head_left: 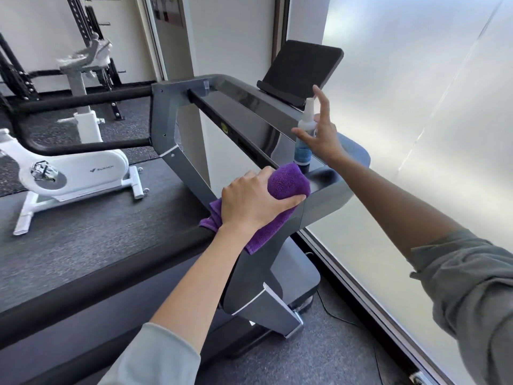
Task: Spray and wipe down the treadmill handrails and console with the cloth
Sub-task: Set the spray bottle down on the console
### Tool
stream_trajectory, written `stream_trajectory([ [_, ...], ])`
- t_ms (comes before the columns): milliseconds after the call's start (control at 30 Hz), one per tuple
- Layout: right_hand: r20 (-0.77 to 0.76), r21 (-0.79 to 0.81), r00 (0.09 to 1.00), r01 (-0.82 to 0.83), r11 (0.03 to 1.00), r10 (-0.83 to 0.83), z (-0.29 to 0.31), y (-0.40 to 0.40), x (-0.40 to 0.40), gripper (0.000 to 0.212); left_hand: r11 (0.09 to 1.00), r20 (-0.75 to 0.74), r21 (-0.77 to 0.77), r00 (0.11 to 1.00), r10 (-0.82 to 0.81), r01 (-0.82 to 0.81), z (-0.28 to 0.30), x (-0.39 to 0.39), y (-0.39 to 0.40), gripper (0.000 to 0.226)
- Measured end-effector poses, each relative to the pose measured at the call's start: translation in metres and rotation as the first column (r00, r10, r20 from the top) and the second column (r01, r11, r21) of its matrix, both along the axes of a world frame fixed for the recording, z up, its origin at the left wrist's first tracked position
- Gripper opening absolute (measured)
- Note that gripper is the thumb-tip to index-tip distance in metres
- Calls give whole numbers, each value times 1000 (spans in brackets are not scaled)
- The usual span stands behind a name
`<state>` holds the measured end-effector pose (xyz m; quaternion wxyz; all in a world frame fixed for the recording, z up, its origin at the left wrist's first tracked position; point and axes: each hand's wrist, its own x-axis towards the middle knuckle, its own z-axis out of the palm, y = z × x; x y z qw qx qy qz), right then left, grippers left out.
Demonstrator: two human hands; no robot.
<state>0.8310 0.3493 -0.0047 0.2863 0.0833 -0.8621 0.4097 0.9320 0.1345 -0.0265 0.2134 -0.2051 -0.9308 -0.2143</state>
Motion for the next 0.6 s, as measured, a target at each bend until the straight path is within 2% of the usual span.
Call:
stream_trajectory([
  [167,-25,9,999,48,999,-48,-3,-1,-3,94,1000,-14,2,1000,13,-13,0,0,0,64],
  [333,47,-32,993,109,994,-107,6,-9,10,99,1000,-25,9,1000,11,-11,0,1,0,66],
  [400,15,-40,988,157,987,-156,9,-16,24,97,1000,-29,10,1000,7,-7,0,0,-1,68],
  [433,-21,-80,980,195,978,-197,10,-23,35,92,1000,-29,11,1000,5,-5,-1,0,-1,69],
  [500,-68,-255,962,238,937,-263,8,-40,65,71,1000,-31,23,999,10,-9,-1,0,-1,72],
  [567,-8,-388,975,202,899,-223,3,-57,98,41,998,-33,57,999,28,-26,-1,3,0,75],
  [600,62,-389,983,181,903,-170,0,-65,112,31,997,-29,78,999,32,-29,-1,5,0,76],
])
